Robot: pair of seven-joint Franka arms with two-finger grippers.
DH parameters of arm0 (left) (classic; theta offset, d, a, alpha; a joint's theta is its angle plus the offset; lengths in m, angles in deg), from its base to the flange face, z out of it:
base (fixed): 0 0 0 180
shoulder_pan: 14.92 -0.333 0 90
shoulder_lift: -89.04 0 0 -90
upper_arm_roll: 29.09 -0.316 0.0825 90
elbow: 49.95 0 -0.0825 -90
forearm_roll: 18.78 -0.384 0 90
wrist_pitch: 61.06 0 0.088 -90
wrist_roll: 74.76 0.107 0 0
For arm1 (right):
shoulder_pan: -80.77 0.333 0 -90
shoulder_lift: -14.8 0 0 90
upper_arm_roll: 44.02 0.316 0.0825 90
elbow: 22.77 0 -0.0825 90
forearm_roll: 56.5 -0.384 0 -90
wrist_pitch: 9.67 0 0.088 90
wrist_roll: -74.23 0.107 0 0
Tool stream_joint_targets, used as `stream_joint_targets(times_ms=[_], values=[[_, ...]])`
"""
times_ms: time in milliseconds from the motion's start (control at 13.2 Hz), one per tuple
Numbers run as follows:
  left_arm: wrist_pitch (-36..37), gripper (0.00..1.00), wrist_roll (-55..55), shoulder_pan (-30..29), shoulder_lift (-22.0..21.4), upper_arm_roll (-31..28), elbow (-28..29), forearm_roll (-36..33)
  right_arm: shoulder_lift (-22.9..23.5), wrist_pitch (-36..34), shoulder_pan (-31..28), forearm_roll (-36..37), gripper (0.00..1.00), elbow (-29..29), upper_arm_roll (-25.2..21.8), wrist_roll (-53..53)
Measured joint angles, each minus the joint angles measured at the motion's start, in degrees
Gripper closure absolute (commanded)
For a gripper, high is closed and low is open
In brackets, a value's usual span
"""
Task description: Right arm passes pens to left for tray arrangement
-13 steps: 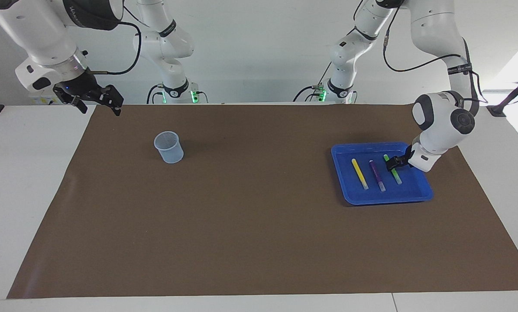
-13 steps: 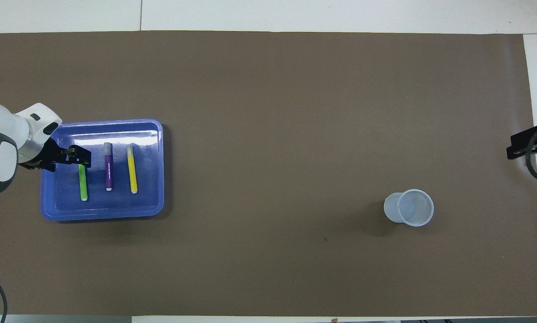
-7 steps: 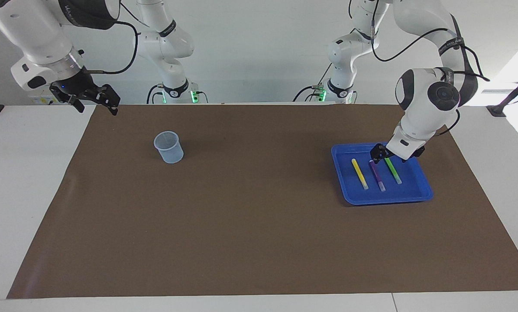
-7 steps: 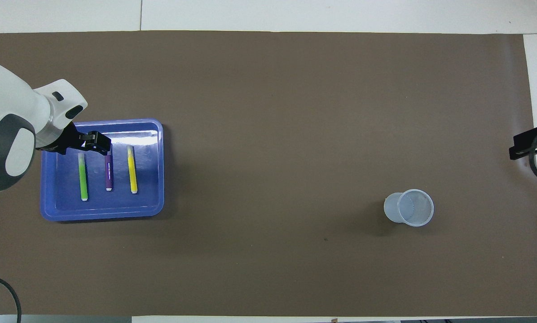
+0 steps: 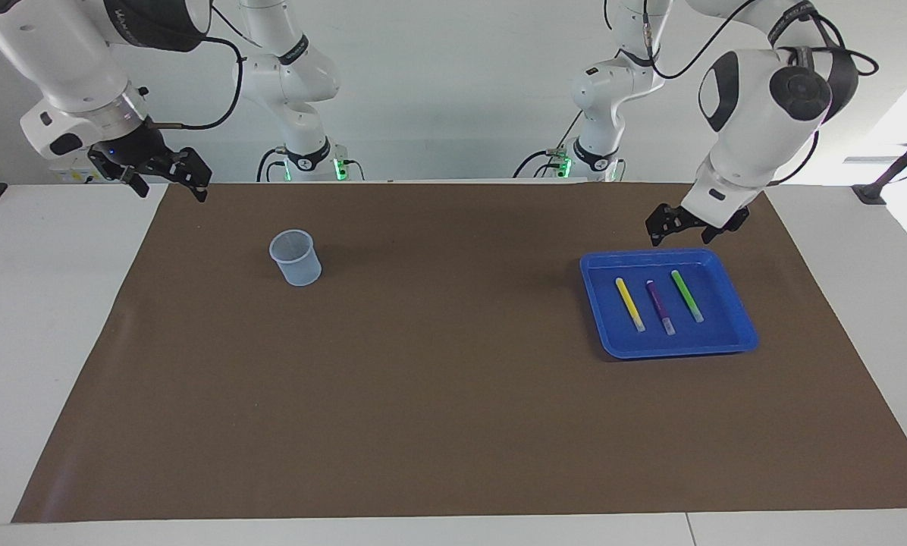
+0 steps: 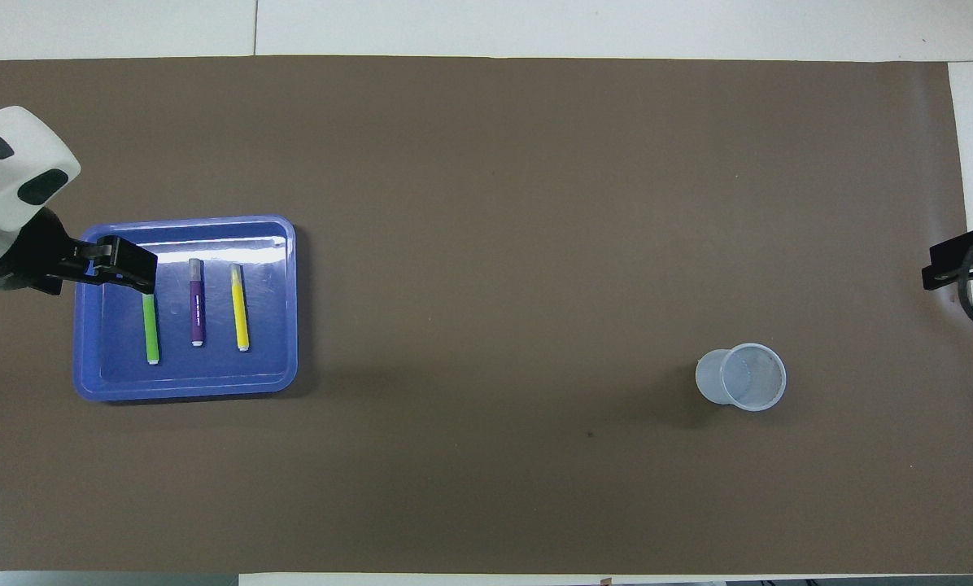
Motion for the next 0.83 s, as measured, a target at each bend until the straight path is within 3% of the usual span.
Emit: stream_joint_targets(times_ms=[152, 380, 607, 835], values=[[1.89, 0.0, 0.0, 3.74, -2.33, -3.65, -0.51, 1.85, 0.0, 0.0, 0.0, 0.0, 0.0, 0.0, 0.0, 0.0], [-0.67, 0.0, -0.02, 4.08, -4.5, -4.22, 1.94, 3.09, 0.0, 0.0, 0.0, 0.0, 0.0, 0.0, 0.0, 0.0], [-3.81, 0.0, -0.13, 4.26, -3.07, -4.34, 3.66, 4.4, 0.0, 0.0, 0.0, 0.0, 0.0, 0.0, 0.0, 0.0], [-0.65, 0.0, -0.31, 5.0, -0.11, -4.36, 1.18, 4.43, 0.0, 0.0, 0.0, 0.0, 0.0, 0.0, 0.0, 0.0]])
